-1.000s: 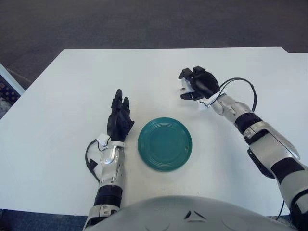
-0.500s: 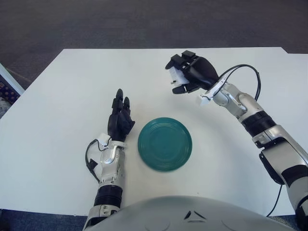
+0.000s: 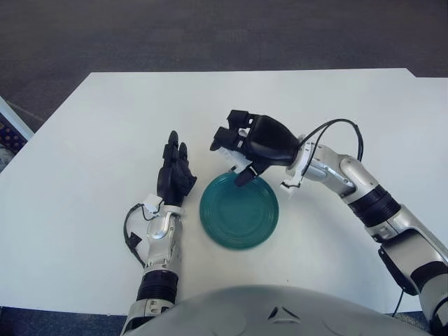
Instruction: Put the charger into the plate.
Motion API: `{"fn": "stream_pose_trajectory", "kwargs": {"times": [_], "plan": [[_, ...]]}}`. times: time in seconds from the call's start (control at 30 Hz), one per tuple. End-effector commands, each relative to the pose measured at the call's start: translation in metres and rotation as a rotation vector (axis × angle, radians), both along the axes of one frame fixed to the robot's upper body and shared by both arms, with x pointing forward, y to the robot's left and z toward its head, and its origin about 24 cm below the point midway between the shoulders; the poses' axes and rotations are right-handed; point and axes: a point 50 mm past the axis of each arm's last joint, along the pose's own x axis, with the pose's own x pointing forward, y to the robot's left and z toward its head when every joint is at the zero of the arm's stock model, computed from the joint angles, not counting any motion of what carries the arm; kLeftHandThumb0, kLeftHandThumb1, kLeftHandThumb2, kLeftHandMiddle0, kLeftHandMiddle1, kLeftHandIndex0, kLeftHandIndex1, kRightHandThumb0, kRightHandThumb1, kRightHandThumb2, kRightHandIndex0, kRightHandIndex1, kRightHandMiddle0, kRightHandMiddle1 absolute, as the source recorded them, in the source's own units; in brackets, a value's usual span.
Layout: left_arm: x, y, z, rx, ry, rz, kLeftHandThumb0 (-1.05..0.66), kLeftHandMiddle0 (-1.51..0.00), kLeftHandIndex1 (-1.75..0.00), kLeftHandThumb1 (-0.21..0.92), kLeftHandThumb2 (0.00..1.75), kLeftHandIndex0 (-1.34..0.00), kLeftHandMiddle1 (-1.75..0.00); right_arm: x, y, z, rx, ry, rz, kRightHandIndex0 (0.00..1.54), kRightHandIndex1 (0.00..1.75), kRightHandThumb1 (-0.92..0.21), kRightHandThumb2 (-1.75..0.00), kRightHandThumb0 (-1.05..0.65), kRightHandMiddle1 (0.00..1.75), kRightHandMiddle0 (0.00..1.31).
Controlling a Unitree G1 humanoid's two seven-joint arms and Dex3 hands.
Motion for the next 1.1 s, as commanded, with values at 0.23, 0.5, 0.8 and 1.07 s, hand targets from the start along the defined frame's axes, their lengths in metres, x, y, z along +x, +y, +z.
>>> {"fn": "stream_pose_trajectory", "kwargs": {"times": [0.23,0.5,0.8,1.07], "plan": [[-0.027,-0.004,-0.027,-0.195,0.092,-0.013,-0.99,0.0,-0.01,0.92,0.93,-0.01,0.0,-0.013,0.008,-0.024,-0.157,0.082,0.049,1.05,1.75,-0.92,-0.62,-0.46,1.75,0.81],[-0.023,-0.005,-0.024,-0.058,0.107,0.033,-0.99,0.0,0.0,0.92,0.94,0.0,0.0,-0.013,0.005,-0.044,-0.241,0.122,0.083,1.12,1.75,-0.92,-0.59,-0.48,1.75,0.88],[-0.02,-0.01,-0.023,0.029,0.122,0.054,-1.04,0.0,0.0,0.92,0.94,0.0,0.0,-0.015,0.005,-0.074,-0.37,0.184,0.075,1.1,1.75,-0.9,-0.59,-0.47,1.75,0.83],[-0.02,-0.012,-0.022,0.031,0.133,0.042,-1.05,0.0,0.0,0.92,0.93,0.0,0.0,-0.008,0.009,-0.094,-0.481,0.228,0.02,1.03,1.75,-0.92,-0.61,-0.45,1.75,0.76]]}}
